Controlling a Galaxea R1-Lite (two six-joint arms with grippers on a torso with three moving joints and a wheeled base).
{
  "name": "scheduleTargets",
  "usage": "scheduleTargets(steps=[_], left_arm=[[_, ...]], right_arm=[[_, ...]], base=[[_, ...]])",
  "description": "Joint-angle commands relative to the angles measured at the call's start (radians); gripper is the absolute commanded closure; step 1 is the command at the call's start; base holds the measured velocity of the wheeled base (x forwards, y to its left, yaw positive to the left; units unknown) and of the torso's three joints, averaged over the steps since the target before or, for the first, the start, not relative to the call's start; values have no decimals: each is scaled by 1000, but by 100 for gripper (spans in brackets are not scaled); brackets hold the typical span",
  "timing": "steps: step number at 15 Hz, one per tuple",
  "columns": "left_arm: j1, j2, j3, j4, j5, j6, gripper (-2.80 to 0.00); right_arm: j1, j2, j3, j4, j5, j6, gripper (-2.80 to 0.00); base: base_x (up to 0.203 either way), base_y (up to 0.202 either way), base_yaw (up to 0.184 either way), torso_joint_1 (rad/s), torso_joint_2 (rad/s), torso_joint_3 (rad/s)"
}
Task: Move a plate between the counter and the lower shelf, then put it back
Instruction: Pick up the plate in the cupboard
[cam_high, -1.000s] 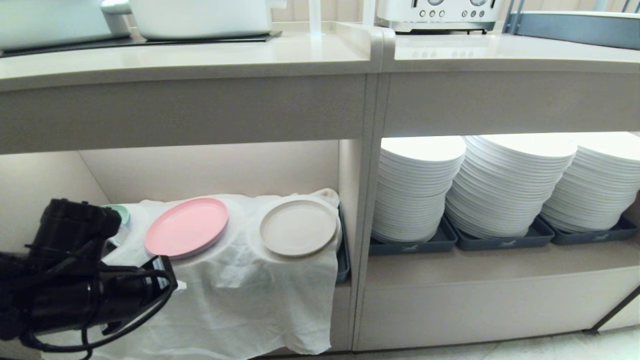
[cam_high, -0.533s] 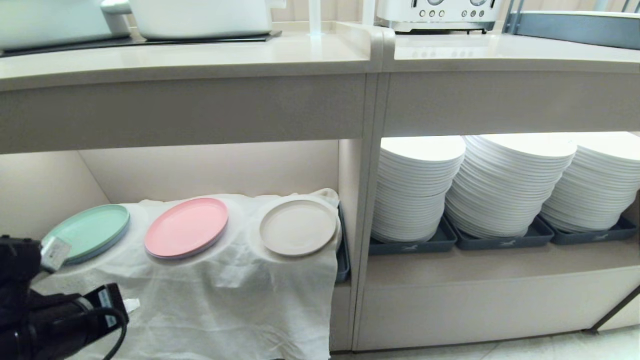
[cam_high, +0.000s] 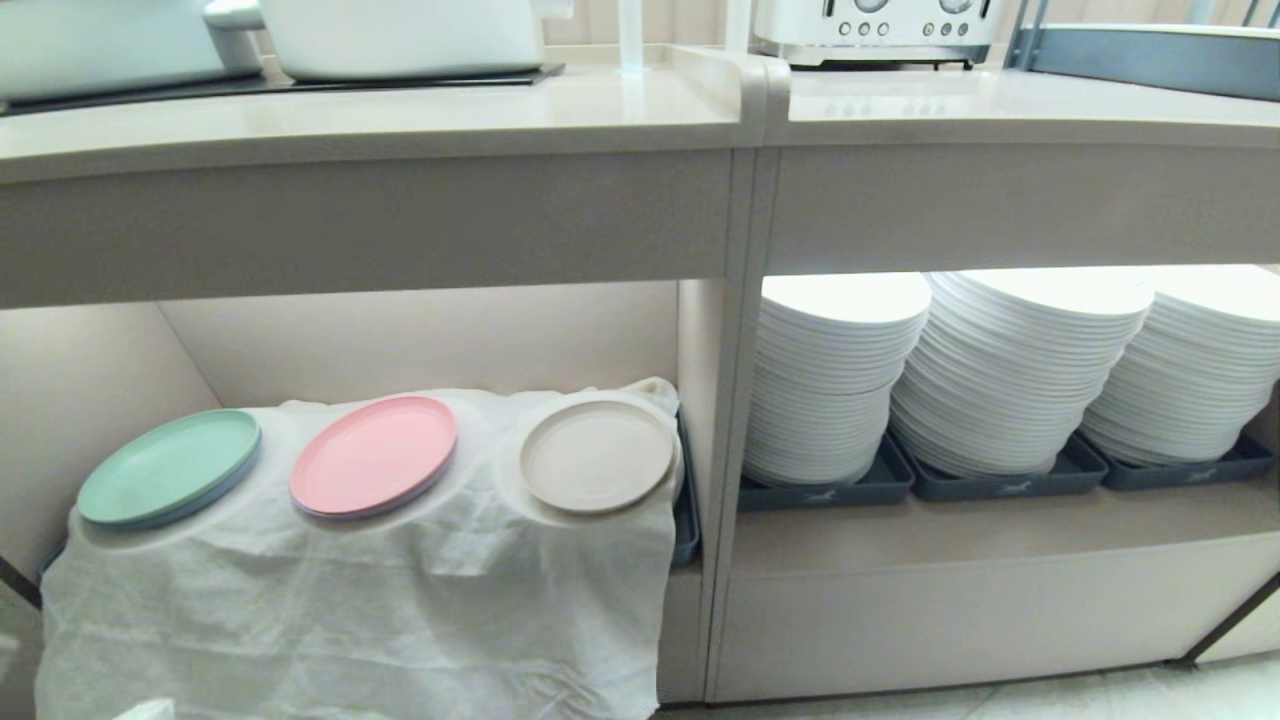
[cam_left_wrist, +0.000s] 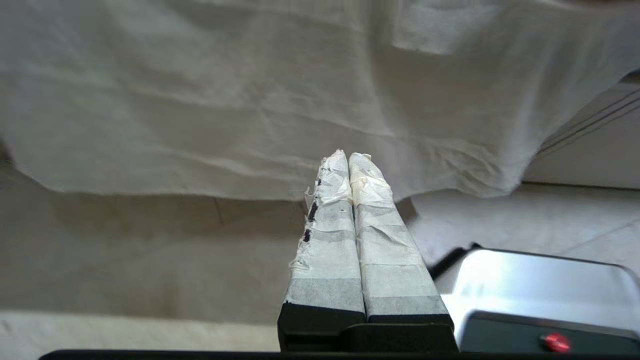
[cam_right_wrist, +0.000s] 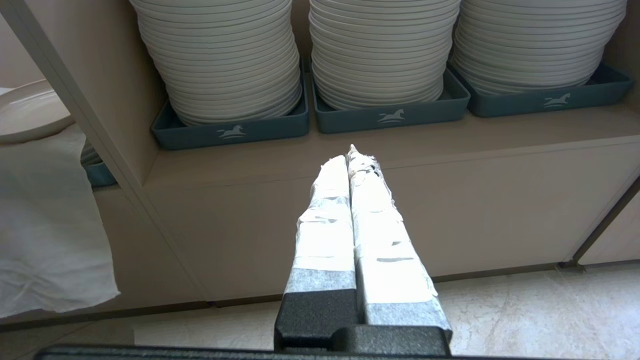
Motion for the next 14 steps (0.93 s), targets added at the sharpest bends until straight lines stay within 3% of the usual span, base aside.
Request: scheduleTargets(steps=[1,4,9,14], left_arm=[[51,-168,54,-10,-19,80,0],[121,-343,115,-18,-54,172,0],[127,-426,132,5,-26,180,0],[14,-490,132,-21,-11,171,0]], right_arm=[[0,0,0,-1,-1,0,0],[0,0,0,-1,-1,0,0],[0,0,0,0,-1,0,0],[0,0,0,-1,-1,0,0]], base=[[0,0,0,0,0,0],[0,0,0,0,0,0],[0,0,0,0,0,0],[0,0,0,0,0,0]])
